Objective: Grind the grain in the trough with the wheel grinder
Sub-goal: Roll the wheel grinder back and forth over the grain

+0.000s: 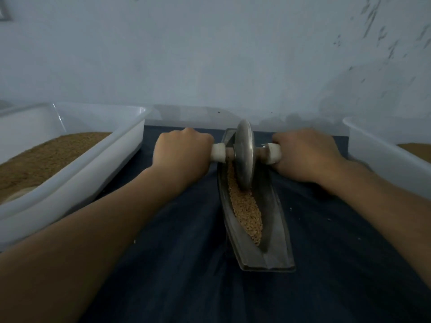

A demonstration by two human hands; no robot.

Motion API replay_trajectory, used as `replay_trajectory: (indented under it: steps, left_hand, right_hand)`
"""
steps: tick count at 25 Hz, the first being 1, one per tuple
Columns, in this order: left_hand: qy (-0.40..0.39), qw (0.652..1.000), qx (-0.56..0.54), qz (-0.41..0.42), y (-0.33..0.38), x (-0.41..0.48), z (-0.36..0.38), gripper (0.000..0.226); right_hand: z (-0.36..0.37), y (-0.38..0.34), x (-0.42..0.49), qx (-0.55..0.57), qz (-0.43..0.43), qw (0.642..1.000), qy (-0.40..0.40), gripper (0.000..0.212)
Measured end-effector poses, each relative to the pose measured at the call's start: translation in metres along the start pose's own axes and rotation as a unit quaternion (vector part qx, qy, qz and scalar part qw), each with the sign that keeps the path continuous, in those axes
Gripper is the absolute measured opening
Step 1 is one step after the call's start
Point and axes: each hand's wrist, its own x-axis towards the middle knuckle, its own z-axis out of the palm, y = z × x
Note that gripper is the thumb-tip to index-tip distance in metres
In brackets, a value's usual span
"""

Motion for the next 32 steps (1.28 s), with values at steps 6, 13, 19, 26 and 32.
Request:
replay_trajectory:
  steps: [6, 13, 19, 26, 32]
  left_hand:
    - [-0.014, 0.998, -0.05, 0.045, -0.008, -0.02, -0.011, 0.018]
    - [-0.142, 0.985, -0.079, 0.059, -0.012, -0.002, -0.014, 0.015]
    - [-0.115, 0.989, -0.081, 0.046, -0.015, 0.001, -0.005, 0.014]
    - [0.072, 0.99, 0.039, 0.119, -0.016, -0.021, -0.01, 0.027]
    - [-0.025, 0.999, -0.001, 0.033, -0.004, 0.013, 0.001, 0.021]
  right_hand:
    - [-0.001, 0.003, -0.042, -0.055, -0.061, 0.991, 0.102, 0.034]
    - [-0.013, -0.003, -0.02, -0.059, -0.023, 0.998, -0.011, 0.022]
    - [-0.012, 0.0, -0.008, -0.051, -0.03, 0.998, -0.013, 0.012]
    - [0.007, 0.001, -0.049, -0.084, -0.028, 0.986, 0.142, 0.022]
    - [-0.002, 0.001, 0.005, 0.006, 0.031, 0.999, -0.041, 0.011]
